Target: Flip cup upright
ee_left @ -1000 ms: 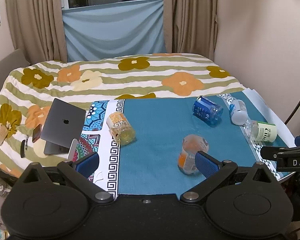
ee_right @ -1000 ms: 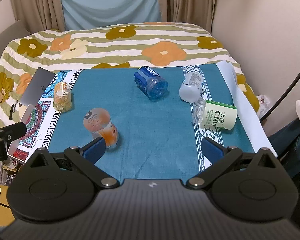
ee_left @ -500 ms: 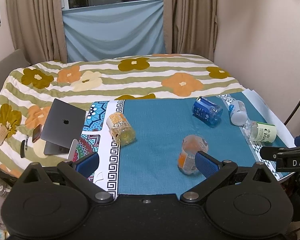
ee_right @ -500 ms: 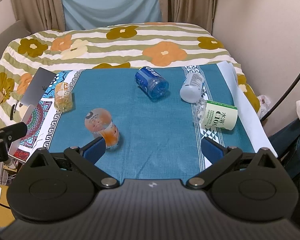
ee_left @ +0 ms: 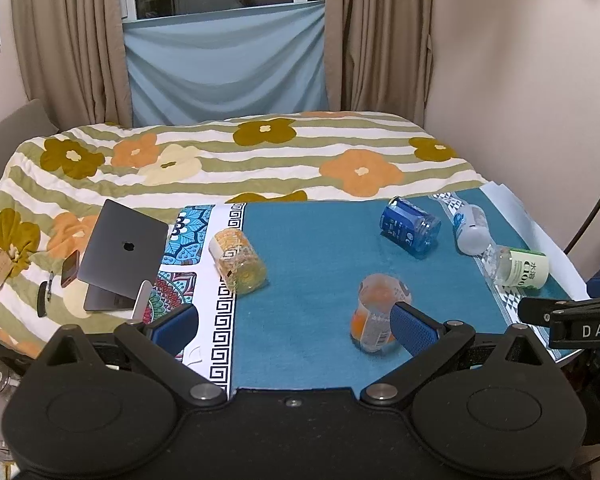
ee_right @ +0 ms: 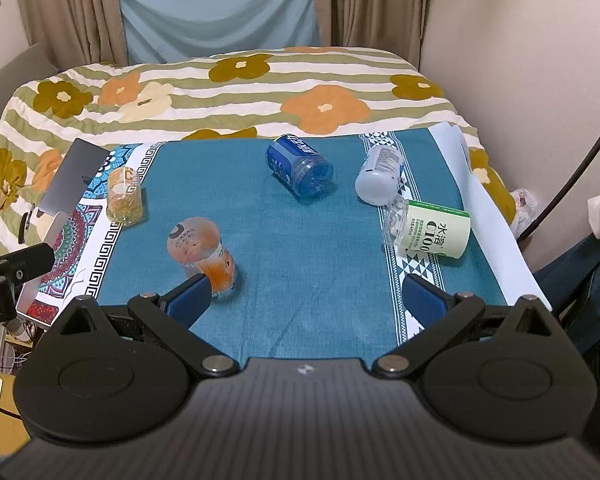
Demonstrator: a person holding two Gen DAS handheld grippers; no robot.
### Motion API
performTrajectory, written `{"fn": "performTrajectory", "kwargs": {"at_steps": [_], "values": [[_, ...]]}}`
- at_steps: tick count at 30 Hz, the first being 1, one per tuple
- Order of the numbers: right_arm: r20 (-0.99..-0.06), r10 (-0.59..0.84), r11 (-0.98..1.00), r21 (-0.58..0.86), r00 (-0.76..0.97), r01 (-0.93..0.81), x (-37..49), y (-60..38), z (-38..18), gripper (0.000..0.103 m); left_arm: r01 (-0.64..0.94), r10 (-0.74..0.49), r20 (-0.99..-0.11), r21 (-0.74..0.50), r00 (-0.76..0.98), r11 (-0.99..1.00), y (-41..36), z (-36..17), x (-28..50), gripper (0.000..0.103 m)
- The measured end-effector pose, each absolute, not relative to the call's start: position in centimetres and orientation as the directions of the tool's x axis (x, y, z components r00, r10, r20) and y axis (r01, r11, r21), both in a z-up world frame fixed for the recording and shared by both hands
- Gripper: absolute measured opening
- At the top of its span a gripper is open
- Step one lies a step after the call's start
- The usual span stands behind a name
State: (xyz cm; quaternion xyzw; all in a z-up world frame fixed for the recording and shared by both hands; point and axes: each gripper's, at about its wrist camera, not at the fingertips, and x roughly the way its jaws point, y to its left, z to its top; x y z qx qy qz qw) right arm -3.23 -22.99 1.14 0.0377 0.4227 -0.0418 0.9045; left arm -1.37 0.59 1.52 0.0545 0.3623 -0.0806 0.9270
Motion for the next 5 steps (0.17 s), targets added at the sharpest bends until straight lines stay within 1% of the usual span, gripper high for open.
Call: {"fn": "performTrajectory", "kwargs": {"at_steps": [5], "values": [[-0.768,-0.044,0.994,0.033,0.639,0.108,-3.25,-23.00,1.13,0.103,0.180,-0.100,-0.673,0.051,0.733,0.982,0.57,1.47,-1.45,0.103]]}}
